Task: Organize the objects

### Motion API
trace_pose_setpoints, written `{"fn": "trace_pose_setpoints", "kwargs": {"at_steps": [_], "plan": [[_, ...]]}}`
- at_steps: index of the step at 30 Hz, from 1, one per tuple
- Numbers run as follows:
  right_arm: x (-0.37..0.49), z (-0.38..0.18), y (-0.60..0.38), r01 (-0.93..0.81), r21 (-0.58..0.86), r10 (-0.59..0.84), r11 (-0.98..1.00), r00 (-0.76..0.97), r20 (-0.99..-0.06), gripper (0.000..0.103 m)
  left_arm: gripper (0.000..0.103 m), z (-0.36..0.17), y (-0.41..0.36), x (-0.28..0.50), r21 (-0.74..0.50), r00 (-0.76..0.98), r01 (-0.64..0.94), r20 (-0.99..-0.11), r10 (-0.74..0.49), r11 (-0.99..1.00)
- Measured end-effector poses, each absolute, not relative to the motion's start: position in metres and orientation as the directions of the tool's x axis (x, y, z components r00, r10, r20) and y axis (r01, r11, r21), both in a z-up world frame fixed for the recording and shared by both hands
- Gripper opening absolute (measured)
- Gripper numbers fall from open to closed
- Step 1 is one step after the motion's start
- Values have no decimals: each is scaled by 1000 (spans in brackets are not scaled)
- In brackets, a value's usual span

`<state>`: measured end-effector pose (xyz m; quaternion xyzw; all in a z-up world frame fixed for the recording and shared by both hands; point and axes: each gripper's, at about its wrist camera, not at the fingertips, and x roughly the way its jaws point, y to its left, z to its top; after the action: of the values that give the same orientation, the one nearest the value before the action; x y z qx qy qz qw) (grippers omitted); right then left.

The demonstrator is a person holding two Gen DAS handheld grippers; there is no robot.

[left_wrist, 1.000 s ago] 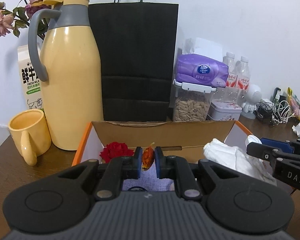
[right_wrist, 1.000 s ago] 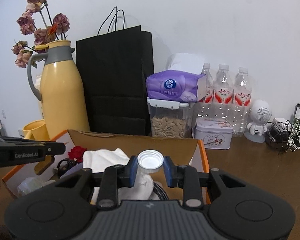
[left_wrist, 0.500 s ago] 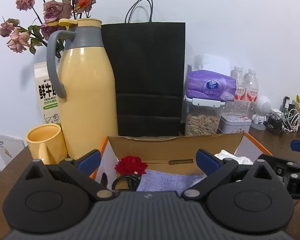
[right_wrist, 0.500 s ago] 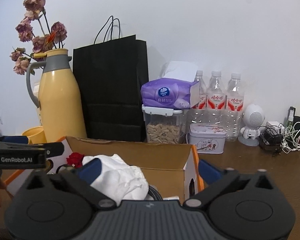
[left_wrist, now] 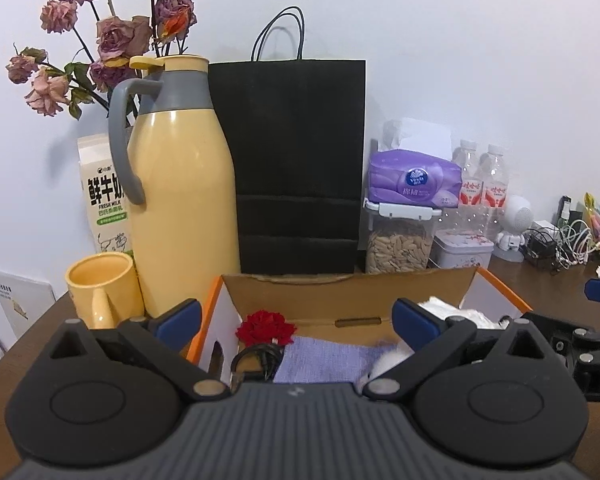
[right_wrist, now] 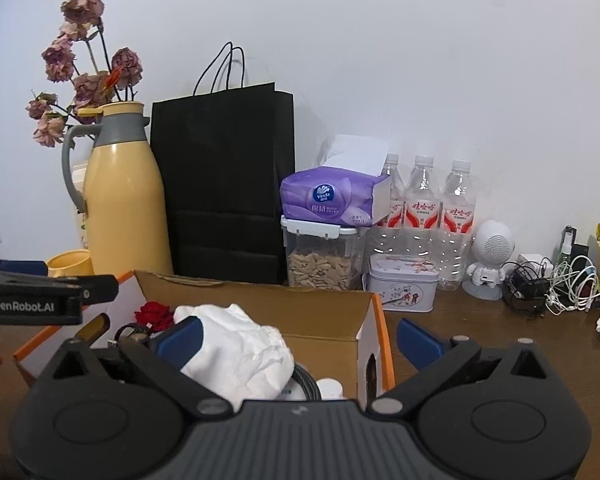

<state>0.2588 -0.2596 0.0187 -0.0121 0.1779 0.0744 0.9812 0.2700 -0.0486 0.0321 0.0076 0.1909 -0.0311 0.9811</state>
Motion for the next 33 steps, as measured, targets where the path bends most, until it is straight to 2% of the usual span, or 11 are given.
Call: {"fn": "trace_pose_setpoints", "kwargs": {"at_steps": [8,13,18,20,22,24,31,33], "plan": [[215,15,-260,-156,-13,139,988,911,-389,103,103,20,-50,230,26,882,118,-462,-93,993],[188,-1,-262,-166,-15,142,986,879,-455,103,103,-2,-56,206,41,831,151,-547,-104,988],[165,-21,-263,-182,13,162,983,835,-525,102,103,-21,-54,189,-5,773,175,-618,-141,984],[155,-28,-262,-196,28,180,980,820,-543,99,102,-26,-52,185,-31,754,172,-639,-152,985],[149,-33,-260,-214,50,205,975,802,-562,94,95,-31,-50,181,-62,734,169,-658,-168,984],[143,-38,-258,-231,76,232,970,785,-575,89,82,-34,-46,178,-107,716,170,-670,-197,980],[137,-47,-249,-270,155,308,950,743,-595,66,74,-43,-46,175,-250,648,217,-686,-331,944],[137,-48,-248,-278,190,335,942,730,-596,63,72,-45,-46,174,-280,633,226,-685,-359,933]]}}
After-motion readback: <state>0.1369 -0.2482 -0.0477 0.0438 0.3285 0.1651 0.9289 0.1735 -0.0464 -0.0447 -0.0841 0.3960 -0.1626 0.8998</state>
